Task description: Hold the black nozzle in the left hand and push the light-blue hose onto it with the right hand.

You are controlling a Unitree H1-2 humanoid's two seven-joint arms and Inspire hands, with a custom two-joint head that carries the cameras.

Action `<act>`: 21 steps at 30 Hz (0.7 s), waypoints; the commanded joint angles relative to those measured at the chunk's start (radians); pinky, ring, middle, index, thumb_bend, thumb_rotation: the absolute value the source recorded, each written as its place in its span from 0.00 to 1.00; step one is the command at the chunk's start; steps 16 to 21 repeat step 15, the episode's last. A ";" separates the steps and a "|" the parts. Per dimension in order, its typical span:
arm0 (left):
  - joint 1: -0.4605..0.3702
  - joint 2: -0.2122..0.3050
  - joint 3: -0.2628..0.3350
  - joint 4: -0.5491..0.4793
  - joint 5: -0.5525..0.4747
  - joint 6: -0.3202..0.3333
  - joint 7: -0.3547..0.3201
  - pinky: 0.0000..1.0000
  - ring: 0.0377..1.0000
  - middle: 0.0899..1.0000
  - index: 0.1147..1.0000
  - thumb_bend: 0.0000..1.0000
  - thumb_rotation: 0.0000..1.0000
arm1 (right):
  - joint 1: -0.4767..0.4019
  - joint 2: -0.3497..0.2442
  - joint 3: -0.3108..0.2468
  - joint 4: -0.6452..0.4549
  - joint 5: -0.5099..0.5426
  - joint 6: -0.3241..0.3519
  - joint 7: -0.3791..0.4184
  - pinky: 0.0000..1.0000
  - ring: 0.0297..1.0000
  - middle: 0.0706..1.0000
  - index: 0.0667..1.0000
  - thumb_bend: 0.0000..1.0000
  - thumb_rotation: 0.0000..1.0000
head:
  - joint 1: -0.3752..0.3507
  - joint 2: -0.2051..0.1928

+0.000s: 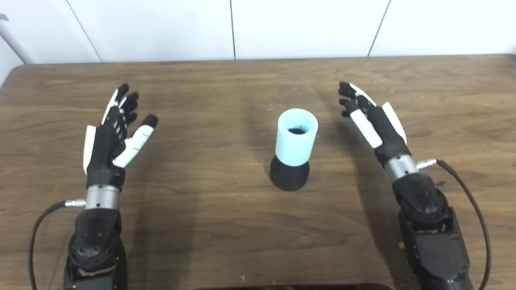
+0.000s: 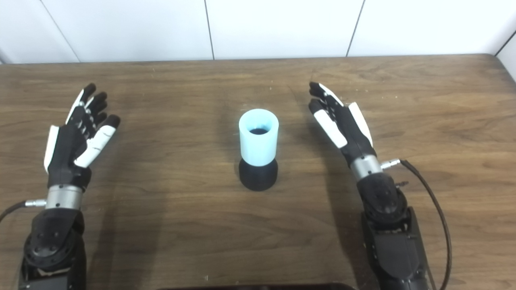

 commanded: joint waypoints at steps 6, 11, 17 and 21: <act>0.017 0.015 0.016 -0.016 -0.037 0.002 0.022 0.94 0.93 0.91 0.90 0.41 0.71 | 0.009 0.012 -0.087 -0.031 0.154 0.027 -0.026 0.83 0.87 0.88 0.89 0.49 1.00 | -0.003 -0.005; 0.043 0.019 0.019 -0.026 -0.073 0.016 0.015 0.97 0.95 0.93 0.92 0.38 0.74 | 0.031 0.011 -0.102 -0.028 0.198 -0.014 -0.030 0.87 0.89 0.89 0.89 0.48 1.00 | -0.009 -0.027; 0.061 0.019 0.021 -0.033 -0.100 0.021 0.013 0.99 0.96 0.94 0.93 0.41 0.78 | 0.050 0.011 -0.105 -0.040 0.222 -0.039 -0.034 0.88 0.89 0.90 0.89 0.47 1.00 | -0.014 -0.045; 0.061 0.019 0.021 -0.033 -0.100 0.021 0.013 0.99 0.96 0.94 0.93 0.41 0.78 | 0.050 0.011 -0.105 -0.040 0.222 -0.039 -0.034 0.88 0.89 0.90 0.89 0.47 1.00 | -0.014 -0.045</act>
